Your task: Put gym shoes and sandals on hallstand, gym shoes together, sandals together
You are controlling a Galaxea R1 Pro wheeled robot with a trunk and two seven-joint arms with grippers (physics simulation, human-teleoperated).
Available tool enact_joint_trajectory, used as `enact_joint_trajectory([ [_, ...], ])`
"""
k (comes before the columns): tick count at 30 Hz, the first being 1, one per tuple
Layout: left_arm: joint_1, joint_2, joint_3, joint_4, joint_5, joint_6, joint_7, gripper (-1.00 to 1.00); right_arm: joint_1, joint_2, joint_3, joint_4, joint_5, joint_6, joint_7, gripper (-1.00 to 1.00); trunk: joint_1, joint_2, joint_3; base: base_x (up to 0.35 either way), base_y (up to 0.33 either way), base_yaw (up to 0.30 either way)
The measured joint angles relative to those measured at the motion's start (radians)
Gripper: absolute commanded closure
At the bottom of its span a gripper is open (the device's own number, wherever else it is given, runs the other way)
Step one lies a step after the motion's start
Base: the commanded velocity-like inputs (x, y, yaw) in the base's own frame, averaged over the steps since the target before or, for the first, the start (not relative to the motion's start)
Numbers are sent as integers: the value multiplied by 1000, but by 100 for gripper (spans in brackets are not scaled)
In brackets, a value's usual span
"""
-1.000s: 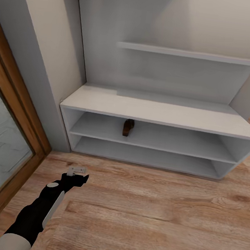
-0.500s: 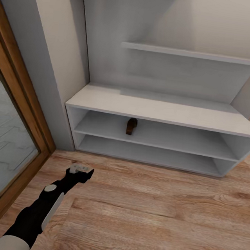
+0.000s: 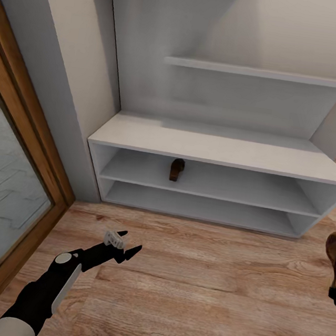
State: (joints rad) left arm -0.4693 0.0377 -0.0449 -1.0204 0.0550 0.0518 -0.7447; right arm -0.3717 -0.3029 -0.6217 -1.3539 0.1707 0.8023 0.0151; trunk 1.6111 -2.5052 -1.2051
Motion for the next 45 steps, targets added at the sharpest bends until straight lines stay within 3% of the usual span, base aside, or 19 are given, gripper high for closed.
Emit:
enact_joint_trajectory([
  [1,0,0,0,0,0,0,-1,-100,0,7,20,8,9,0,0,100,0,0,0,0,0,0],
  [2,0,1,0,1,-1,0,-2,-100,0,17,85,23,35,0,-1,100,0,0,0,0,0,0],
  [3,0,1,-1,2,-2,0,-3,-100,0,27,194,40,-4,0,0,100,0,0,0,0,0,0],
  [4,0,1,-1,2,-3,-1,-3,-100,0,37,255,54,-12,-1,0,100,0,0,0,0,0,0],
  [5,0,1,-1,2,-5,0,-3,-100,0,42,278,59,-1,-1,0,100,0,0,0,0,0,0],
  [6,0,1,-1,2,-17,0,-4,-100,0,63,332,69,-3,-1,-1,100,0,0,0,0,0,0],
  [7,0,1,-2,2,-31,-1,-5,-100,0,82,381,74,-55,-1,0,100,0,0,0,0,0,0],
  [9,0,2,-2,2,-57,0,-6,-100,0,118,396,77,-71,0,-1,100,0,0,0,0,0,0],
  [11,0,1,-3,2,-94,0,-7,-100,0,171,412,89,-100,0,1,100,0,0,0,0,0,0],
  [12,0,0,-4,0,-120,1,-9,-100,-7,224,419,137,-96,1,1,100,0,0,0,0,0,0],
  [13,0,-1,-4,0,-125,1,-10,-100,-13,248,422,160,-114,1,0,100,0,0,0,0,0,0],
  [14,0,-2,-4,0,-127,1,-10,-100,-20,256,422,168,-97,2,-1,100,0,0,0,0,0,0],
  [19,0,-4,-5,-1,-133,1,-10,-100,-119,303,449,196,-106,8,0,100,0,0,0,0,0,0],
  [22,0,-4,-6,-1,-134,1,-10,-100,-231,322,473,213,-105,22,0,100,0,0,0,0,0,0],
  [26,0,-5,-7,0,-133,1,-12,-100,-350,327,484,218,-101,51,0,100,0,0,0,0,0,0],
  [31,0,-19,-7,1,-132,4,-13,-100,-380,327,488,216,-99,60,-2,100,0,0,0,0,0,0],
  [45,0,-21,-5,3,-130,9,-15,-100,-381,327,493,221,-100,59,-2,100,0,0,0,0,0,0],
])
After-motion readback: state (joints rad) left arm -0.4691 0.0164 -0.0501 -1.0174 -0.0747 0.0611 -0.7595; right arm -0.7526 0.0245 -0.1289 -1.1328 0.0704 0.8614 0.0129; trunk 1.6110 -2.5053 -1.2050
